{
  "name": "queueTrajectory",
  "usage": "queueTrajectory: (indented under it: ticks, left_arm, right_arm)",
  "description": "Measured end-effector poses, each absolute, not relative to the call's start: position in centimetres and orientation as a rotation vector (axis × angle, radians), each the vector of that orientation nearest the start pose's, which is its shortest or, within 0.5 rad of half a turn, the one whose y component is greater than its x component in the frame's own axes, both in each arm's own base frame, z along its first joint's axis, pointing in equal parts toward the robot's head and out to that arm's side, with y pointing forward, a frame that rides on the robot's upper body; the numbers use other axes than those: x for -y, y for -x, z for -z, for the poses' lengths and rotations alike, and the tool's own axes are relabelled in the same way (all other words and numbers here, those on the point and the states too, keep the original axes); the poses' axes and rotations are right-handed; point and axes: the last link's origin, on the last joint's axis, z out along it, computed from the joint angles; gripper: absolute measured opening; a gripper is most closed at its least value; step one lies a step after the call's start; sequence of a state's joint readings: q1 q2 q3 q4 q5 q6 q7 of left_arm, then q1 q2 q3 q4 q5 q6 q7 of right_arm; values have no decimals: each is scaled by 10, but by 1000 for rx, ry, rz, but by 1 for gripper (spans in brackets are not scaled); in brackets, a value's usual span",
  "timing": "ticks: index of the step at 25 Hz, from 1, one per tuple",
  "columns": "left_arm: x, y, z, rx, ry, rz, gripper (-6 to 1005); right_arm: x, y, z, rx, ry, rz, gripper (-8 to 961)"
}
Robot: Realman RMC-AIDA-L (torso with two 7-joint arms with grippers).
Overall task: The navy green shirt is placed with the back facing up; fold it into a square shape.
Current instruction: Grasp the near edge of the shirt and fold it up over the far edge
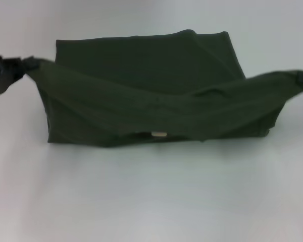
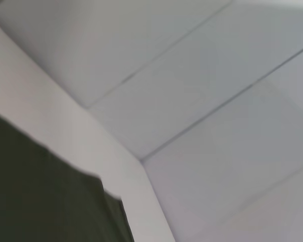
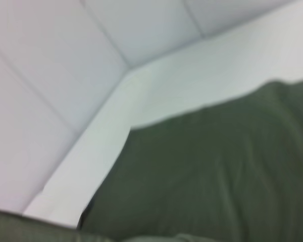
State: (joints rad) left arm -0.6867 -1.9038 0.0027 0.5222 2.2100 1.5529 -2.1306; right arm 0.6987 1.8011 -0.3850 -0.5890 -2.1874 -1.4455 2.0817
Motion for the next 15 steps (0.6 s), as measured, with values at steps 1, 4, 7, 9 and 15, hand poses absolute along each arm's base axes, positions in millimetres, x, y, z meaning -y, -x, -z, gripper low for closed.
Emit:
queueTrajectory:
  ticks: [1,4,7,9,15]
  left_arm:
    - [-402,281,-105,1548,1934,1232,21]
    - [-416,275,-98,1496,1894,1243,21]
    - [-428,274,-93,1456,1819,1236,20]
    - [-435,278,-90,1437,1739,1229,20]
    - [-447,286,-73,1408,1627,1174,62]
  right_arm:
    - [-414,-283,-136,-1352,2175,-728,84]
    - [-435,-276,-126,-1335,2102,-742,88]
    - [-451,-268,-116,-1309,2053,-737,92]
    - [-461,-264,-109,-1283,2018,-727,94]
    - [-483,-253,-84,-1214,1928,-690,101]
